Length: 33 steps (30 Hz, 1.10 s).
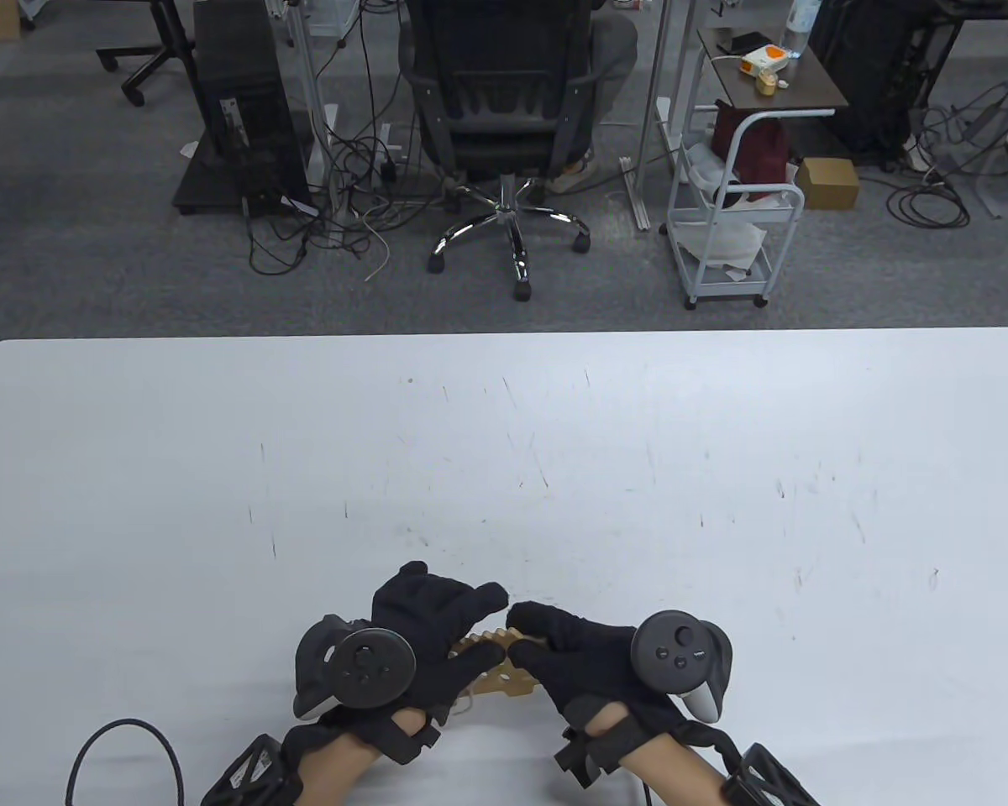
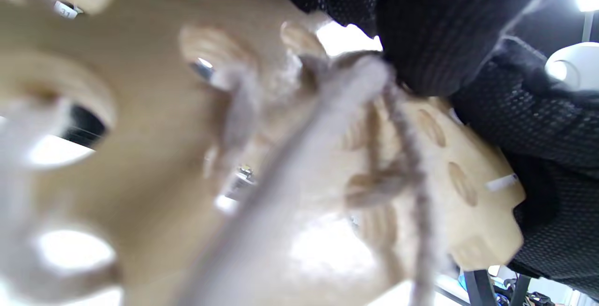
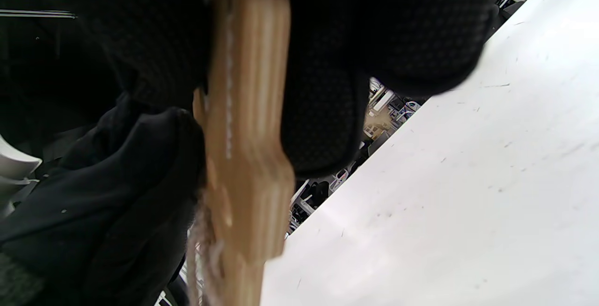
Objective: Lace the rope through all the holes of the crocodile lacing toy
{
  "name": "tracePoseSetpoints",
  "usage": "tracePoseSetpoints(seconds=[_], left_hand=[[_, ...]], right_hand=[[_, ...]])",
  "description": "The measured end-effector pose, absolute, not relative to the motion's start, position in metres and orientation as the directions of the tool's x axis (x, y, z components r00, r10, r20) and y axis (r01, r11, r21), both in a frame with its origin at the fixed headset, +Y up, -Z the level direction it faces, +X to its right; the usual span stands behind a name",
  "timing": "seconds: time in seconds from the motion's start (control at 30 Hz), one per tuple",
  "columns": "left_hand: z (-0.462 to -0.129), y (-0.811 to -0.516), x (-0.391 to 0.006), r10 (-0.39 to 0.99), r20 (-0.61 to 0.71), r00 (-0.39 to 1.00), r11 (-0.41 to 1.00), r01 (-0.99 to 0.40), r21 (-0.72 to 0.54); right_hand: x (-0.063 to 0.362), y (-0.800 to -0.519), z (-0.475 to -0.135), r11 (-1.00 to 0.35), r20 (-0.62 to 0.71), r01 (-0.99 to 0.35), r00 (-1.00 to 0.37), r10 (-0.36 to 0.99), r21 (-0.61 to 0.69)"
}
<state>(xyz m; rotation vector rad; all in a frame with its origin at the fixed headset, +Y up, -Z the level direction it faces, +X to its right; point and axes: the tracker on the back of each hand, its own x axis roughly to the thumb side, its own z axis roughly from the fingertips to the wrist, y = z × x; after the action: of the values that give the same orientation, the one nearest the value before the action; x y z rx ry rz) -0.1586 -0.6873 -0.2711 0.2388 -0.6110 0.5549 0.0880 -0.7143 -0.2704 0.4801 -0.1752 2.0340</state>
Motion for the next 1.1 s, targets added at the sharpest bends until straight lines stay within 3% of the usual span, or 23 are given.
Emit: tracePoseSetpoints(seconds=[0.5,1.1], left_hand=[[-0.272,-0.671,-0.181,0.434,0.563,0.703,0.78,-0.606,0.155],[-0.293,-0.666,-0.229,0.517,0.418,0.747,0.723,-0.643,0.254]], right_hand=[[0.109,-0.714,-0.28,-0.407,0.339,-0.913,-0.377,0.862,0.022],[0.138,-0.716,-0.295,-0.282,0.249,-0.959,-0.277,0.928,-0.015]])
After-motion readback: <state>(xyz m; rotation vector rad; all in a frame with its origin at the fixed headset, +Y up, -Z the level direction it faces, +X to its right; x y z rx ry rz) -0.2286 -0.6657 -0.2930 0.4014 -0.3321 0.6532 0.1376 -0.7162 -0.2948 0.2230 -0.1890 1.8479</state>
